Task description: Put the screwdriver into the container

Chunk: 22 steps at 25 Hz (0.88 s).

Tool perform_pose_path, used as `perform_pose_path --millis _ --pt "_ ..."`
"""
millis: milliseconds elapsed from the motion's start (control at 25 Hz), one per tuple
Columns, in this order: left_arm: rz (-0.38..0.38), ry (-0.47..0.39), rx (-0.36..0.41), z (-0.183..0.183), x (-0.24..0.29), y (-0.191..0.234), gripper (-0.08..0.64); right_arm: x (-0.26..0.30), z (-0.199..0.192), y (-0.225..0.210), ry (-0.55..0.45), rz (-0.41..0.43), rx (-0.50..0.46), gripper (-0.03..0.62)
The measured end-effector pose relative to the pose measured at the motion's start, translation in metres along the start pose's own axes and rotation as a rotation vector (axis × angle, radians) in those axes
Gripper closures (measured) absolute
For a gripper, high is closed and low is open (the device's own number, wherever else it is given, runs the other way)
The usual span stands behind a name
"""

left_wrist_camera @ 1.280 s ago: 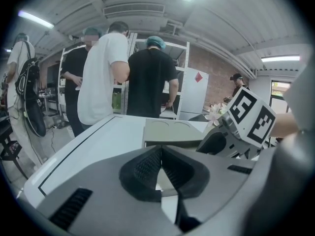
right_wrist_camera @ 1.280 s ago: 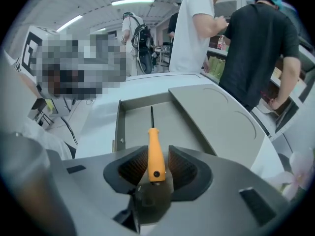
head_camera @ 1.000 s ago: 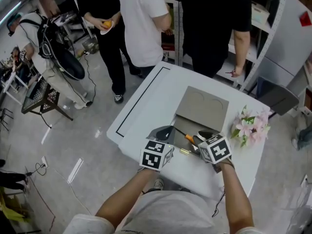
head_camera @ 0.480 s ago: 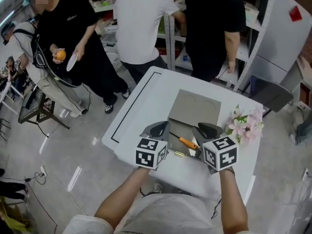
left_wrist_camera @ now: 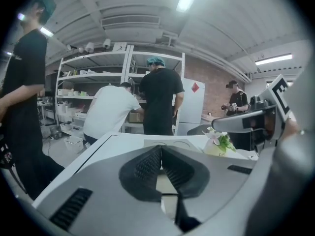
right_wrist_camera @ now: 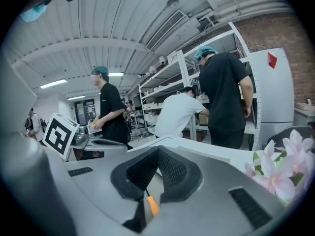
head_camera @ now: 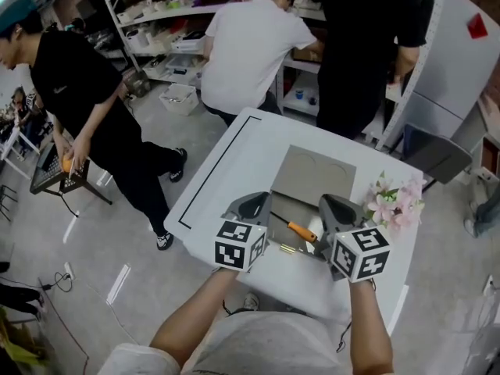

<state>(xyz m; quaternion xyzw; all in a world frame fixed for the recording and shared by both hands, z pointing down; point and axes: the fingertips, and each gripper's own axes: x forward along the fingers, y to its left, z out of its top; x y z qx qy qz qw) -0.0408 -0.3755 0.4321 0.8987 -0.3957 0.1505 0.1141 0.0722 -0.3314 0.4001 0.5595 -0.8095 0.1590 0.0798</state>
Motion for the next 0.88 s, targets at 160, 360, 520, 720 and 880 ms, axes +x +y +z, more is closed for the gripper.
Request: perform_pose_path --millis 160,360,520,720,880 --pt "0.007 0.007 -0.001 -0.0032 -0.0025 0.0034 0.554 0.0018 -0.0007 0.0007 0.000 -0.001 -0.005 0.589" --pt "0.018 0.007 -0.004 -0.0041 -0.0054 0.0082 0.554 0.0039 -0.0018 0.0048 0.009 0.011 -0.020 0.589" --pt "0.021 0.007 -0.006 -0.0050 -0.0057 0.0082 0.554 0.0055 -0.0032 0.0056 0.011 0.017 -0.019 0.589" --pt "0.021 0.007 -0.007 -0.0062 -0.0052 0.0093 0.554 0.0079 -0.0033 0.0070 0.013 0.023 -0.022 0.589" --pt "0.018 0.012 -0.010 -0.0094 -0.0026 0.0081 0.554 0.0097 -0.0044 0.0064 0.013 0.028 -0.021 0.589"
